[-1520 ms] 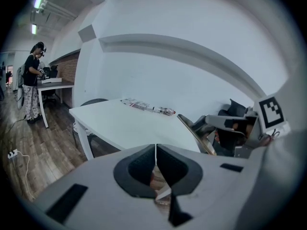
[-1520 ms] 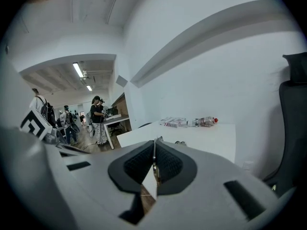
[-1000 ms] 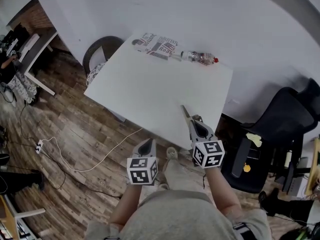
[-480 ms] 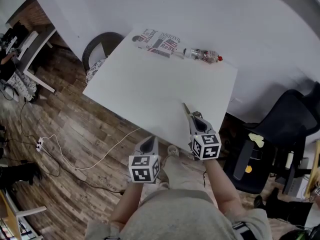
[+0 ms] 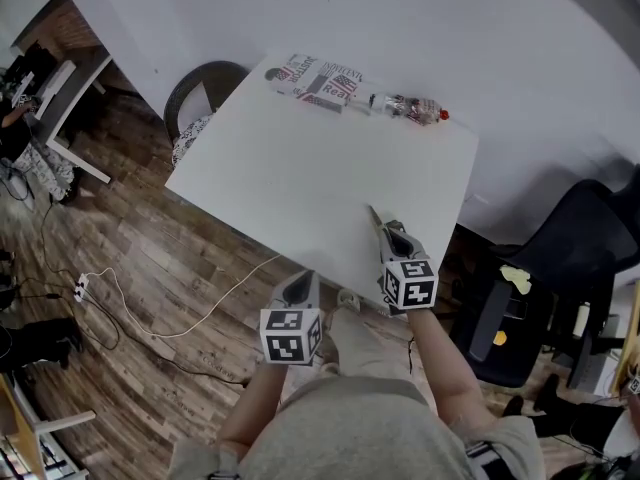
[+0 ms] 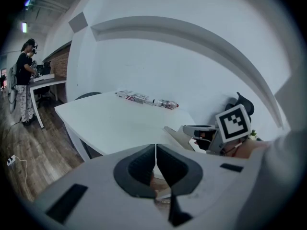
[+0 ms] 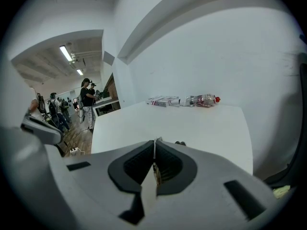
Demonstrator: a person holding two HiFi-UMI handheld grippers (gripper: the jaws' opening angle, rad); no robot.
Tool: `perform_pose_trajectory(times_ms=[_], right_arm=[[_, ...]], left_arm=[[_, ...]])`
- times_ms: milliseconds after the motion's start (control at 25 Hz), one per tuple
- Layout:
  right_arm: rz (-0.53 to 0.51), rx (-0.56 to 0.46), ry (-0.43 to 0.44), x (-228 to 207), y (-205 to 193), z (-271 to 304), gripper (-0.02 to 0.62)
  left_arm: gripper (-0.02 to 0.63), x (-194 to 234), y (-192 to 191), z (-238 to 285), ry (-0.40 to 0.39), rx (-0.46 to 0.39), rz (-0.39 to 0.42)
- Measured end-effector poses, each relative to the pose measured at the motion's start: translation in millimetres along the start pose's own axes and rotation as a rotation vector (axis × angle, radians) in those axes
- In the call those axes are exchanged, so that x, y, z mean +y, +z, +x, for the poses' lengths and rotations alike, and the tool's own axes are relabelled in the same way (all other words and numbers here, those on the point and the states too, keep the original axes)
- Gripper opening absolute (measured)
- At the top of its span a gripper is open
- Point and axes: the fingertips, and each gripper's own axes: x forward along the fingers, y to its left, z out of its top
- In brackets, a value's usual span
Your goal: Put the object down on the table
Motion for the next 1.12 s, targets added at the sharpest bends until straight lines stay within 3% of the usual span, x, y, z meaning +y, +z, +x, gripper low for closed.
perform_pose_trajectory(times_ms=[1120], right_arm=[[-0.042,0.054,-0.076,-39,-11,11,0.072]], left_arm=[[0.011,-9,-1,-5,-0.004,-0.002,0.008]])
